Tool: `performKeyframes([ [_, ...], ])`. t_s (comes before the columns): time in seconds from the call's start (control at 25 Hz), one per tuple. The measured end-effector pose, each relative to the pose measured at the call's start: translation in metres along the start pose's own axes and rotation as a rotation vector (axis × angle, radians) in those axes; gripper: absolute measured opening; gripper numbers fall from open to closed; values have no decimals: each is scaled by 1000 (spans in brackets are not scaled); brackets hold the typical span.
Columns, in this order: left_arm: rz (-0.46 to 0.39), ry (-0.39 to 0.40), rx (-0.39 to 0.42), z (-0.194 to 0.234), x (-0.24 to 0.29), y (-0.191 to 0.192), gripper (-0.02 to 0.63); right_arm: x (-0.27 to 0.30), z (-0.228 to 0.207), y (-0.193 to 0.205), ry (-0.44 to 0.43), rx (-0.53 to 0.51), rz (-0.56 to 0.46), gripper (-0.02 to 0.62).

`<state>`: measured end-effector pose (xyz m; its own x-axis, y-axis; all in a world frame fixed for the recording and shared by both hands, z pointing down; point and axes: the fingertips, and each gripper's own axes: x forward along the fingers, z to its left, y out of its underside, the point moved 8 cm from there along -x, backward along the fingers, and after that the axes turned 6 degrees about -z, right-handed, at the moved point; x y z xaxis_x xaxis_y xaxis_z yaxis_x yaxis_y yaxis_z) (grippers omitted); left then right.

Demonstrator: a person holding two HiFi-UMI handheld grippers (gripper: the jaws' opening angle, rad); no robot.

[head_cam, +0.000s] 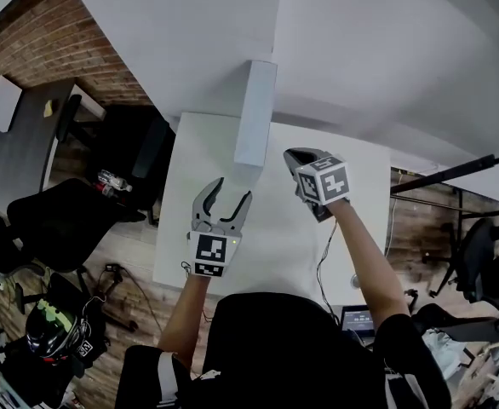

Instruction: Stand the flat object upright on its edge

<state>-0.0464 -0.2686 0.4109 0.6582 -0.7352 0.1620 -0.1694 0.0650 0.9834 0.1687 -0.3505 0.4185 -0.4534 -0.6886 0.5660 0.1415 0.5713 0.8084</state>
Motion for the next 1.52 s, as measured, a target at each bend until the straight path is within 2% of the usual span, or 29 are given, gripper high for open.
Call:
performKeyframes([
  [0.24,-30,-7,-9,-15,-16,-20,198,-43,15,5,23,29,-53,43],
  [0.48,-72,-27,-44,-30,-27,-43,161,-82,36,-3,34,85,-190,43],
  [0.64,-114,-20,-36,-40,-40,-64,78,-110,46,-13,25,97,-272,43],
  [0.76,-143,-12,-41,-46,-49,-75,55,-130,54,-20,18,82,-332,43],
  [1.04,-178,-6,-51,-64,-64,-100,18,-172,69,-19,30,49,-430,41],
  [1.24,-201,15,-52,-76,-70,-117,13,-191,80,-16,19,33,-466,40],
  [1.52,-203,-4,-53,-84,-76,-134,12,-212,93,-20,16,-18,-525,40],
])
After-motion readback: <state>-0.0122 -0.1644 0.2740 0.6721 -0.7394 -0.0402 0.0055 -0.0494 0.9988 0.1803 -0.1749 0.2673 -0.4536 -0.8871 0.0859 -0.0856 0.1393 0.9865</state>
